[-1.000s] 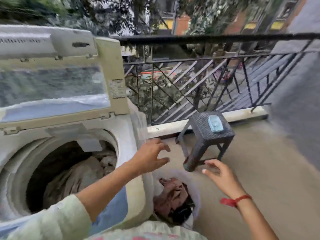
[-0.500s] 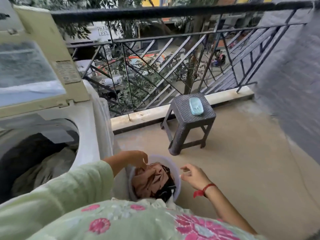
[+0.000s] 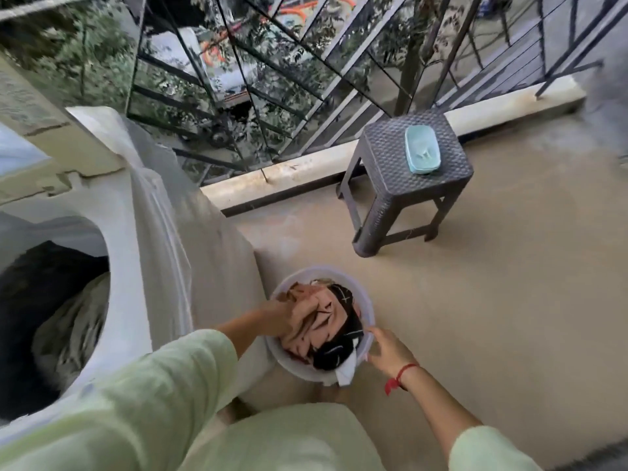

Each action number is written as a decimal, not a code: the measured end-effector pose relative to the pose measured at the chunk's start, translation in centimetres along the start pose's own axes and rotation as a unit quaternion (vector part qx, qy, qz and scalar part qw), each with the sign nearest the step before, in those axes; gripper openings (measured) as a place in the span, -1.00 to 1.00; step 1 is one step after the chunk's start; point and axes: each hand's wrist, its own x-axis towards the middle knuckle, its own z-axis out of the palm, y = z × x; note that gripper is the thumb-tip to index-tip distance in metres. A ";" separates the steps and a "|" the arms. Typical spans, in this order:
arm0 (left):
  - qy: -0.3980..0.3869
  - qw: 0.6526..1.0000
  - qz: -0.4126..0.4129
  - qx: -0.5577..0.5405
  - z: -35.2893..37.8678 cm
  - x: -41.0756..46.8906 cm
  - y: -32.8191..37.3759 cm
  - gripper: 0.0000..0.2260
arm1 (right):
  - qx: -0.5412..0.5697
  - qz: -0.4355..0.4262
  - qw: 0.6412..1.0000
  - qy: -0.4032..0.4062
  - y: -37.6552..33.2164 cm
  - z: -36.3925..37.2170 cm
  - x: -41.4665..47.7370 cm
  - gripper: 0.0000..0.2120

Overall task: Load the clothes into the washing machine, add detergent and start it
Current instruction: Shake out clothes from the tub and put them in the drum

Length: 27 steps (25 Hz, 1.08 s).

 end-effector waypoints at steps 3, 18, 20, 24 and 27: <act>0.044 0.999 0.002 -0.014 3.3 5.0 -0.7 -0.54 | -0.005 0.028 1.000 0.005 2.3 2.3 5.3 -0.55; 0.162 0.971 -0.135 -0.109 11.5 15.7 -8.0 -0.11 | 0.087 0.163 0.976 0.118 5.8 14.8 21.3 -0.78; 0.176 0.967 -0.139 -0.121 11.2 14.2 -8.2 -0.33 | 0.221 0.183 0.942 0.173 5.0 12.9 19.7 -0.77; 0.140 0.967 -0.154 -0.148 9.3 10.3 -5.5 -0.45 | 0.341 0.105 0.900 0.251 1.3 7.9 14.1 -0.68; 0.148 0.978 -0.091 -0.113 7.3 7.5 -2.7 -0.35 | 0.337 0.035 0.890 0.305 -1.2 5.2 9.8 -0.66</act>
